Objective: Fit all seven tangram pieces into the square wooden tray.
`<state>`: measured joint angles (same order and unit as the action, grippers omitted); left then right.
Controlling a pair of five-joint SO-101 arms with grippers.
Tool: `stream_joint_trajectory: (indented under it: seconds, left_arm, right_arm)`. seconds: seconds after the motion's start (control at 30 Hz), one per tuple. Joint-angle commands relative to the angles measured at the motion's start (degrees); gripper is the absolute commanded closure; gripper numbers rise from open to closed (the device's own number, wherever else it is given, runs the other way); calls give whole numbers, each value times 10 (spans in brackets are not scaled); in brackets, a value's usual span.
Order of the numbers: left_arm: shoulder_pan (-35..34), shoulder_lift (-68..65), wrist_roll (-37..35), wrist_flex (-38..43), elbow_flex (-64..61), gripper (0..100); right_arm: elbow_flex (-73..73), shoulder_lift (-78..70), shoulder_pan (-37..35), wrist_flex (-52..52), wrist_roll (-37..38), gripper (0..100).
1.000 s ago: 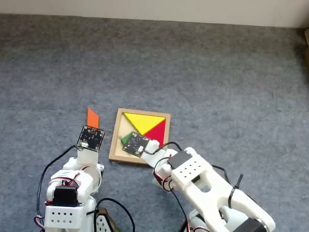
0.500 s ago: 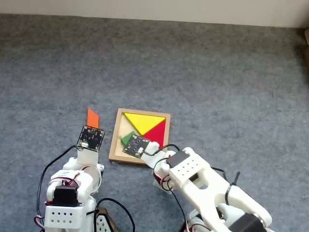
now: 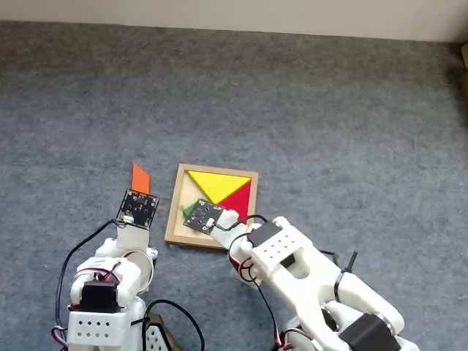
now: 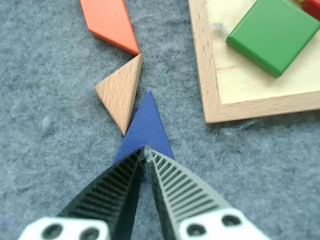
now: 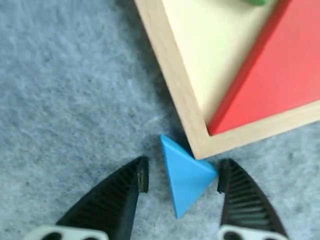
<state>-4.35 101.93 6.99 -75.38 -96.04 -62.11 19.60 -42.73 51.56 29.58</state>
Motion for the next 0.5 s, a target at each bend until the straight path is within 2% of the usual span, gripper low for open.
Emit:
stream_joint_trajectory:
  seconds: [0.0, 0.23, 0.47]
  left_arm:
    - [7, 24, 3, -3, -11, 993]
    - [7, 24, 3, -3, -11, 993]
    - [7, 24, 3, -3, -11, 993]
  right_arm:
    - [8, -22, -5, -17, 3, 817]
    - [4, -22, -5, -32, 4, 825]
    - [7, -16, 2, 4, 4, 911]
